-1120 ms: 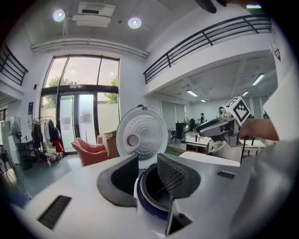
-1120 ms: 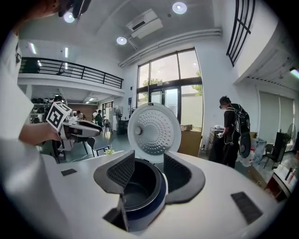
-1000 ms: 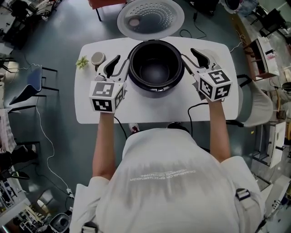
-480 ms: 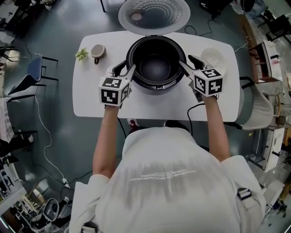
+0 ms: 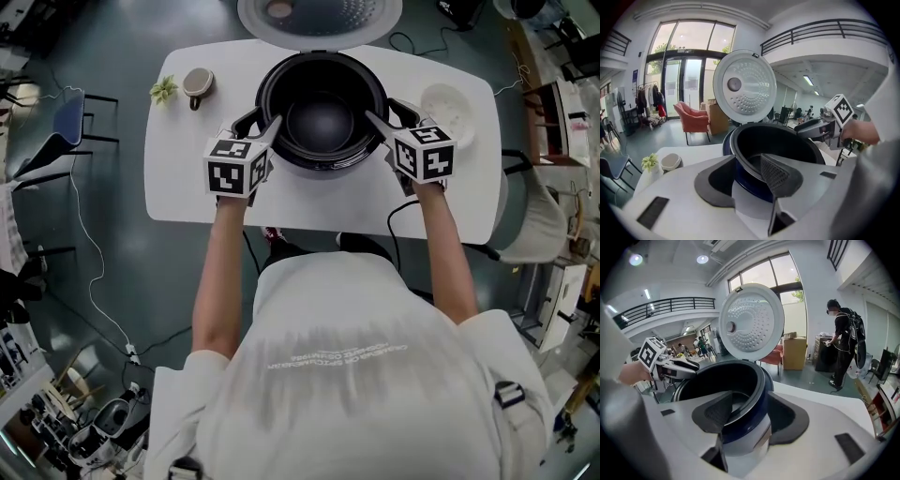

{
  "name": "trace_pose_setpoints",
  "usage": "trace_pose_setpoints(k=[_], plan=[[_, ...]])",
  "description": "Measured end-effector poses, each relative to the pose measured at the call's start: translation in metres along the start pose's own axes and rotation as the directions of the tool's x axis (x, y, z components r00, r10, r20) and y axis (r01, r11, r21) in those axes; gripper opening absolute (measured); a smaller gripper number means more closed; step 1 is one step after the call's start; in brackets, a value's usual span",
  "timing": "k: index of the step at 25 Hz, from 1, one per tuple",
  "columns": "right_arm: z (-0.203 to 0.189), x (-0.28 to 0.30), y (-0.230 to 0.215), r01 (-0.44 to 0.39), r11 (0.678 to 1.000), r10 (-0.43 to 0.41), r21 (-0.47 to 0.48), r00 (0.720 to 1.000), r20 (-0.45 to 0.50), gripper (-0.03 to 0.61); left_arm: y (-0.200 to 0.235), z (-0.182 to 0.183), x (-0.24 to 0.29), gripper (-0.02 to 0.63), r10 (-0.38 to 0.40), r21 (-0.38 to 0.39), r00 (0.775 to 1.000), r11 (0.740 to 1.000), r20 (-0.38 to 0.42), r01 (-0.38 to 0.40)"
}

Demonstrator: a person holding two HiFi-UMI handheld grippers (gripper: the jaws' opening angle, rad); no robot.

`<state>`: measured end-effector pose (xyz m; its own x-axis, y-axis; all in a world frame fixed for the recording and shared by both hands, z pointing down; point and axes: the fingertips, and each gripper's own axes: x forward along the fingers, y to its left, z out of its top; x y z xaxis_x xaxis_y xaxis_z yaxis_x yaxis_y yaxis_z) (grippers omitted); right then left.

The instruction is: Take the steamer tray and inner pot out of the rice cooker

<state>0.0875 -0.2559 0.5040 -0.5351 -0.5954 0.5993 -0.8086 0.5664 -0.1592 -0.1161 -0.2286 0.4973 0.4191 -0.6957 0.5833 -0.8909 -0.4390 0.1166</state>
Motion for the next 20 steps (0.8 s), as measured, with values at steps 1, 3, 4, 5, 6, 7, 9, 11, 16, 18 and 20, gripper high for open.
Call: trace_pose_setpoints(k=[1, 3, 4, 5, 6, 7, 9, 11, 16, 18, 20], plan=[[-0.002, 0.002, 0.001, 0.000, 1.000, 0.000, -0.003, 1.000, -0.002, 0.249, -0.001, -0.002, 0.000, 0.178, -0.010, -0.019, 1.000, 1.000, 0.002, 0.010], [-0.005, 0.004, 0.004, 0.003, 1.000, -0.003, -0.009, 1.000, -0.010, 0.250, -0.004, -0.005, -0.002, 0.178, -0.013, -0.050, 1.000, 0.999, 0.016, 0.014], [-0.006, 0.004, 0.005, 0.010, 1.000, -0.010, -0.012, 1.000, -0.013, 0.250, -0.006, -0.005, -0.002, 0.178, -0.011, -0.064, 1.000, 0.998, 0.026, 0.013], [-0.006, 0.004, 0.004, 0.021, 1.000, -0.021, -0.014, 1.000, -0.016, 0.250, -0.008, -0.004, -0.003, 0.178, -0.011, -0.080, 0.999, 0.997, 0.038, 0.014], [-0.006, 0.004, 0.004, 0.031, 0.999, -0.031, -0.013, 0.999, -0.018, 0.250, -0.010, -0.004, -0.003, 0.178, -0.012, -0.097, 0.999, 0.995, 0.052, 0.017], [-0.006, 0.004, 0.005, 0.040, 0.999, -0.040, -0.007, 0.999, -0.018, 0.250, -0.011, -0.004, -0.004, 0.178, -0.014, -0.116, 0.998, 0.993, 0.065, 0.021], [-0.006, 0.005, 0.006, 0.052, 0.999, -0.051, 0.015, 0.999, -0.013, 0.249, -0.012, -0.005, -0.006, 0.178, -0.012, -0.143, 0.996, 0.989, 0.084, 0.024], [-0.006, 0.005, 0.005, 0.061, 0.997, -0.061, 0.045, 0.998, -0.005, 0.244, -0.013, -0.005, -0.007, 0.178, -0.010, -0.156, 0.996, 0.987, 0.093, 0.024], [-0.003, 0.005, 0.007, 0.066, 0.991, -0.067, 0.119, 0.998, 0.005, 0.225, -0.010, -0.001, -0.008, 0.187, -0.030, -0.249, 0.989, 0.966, 0.142, 0.066], [0.000, 0.003, 0.010, 0.047, 0.986, -0.051, 0.161, 0.998, 0.022, 0.222, -0.008, 0.000, -0.008, 0.200, -0.032, -0.245, 0.990, 0.967, 0.136, 0.065], [0.002, 0.001, 0.010, 0.036, 0.975, -0.047, 0.220, 0.998, 0.047, 0.220, -0.007, 0.000, -0.007, 0.209, -0.043, -0.247, 0.991, 0.966, 0.125, 0.073]])
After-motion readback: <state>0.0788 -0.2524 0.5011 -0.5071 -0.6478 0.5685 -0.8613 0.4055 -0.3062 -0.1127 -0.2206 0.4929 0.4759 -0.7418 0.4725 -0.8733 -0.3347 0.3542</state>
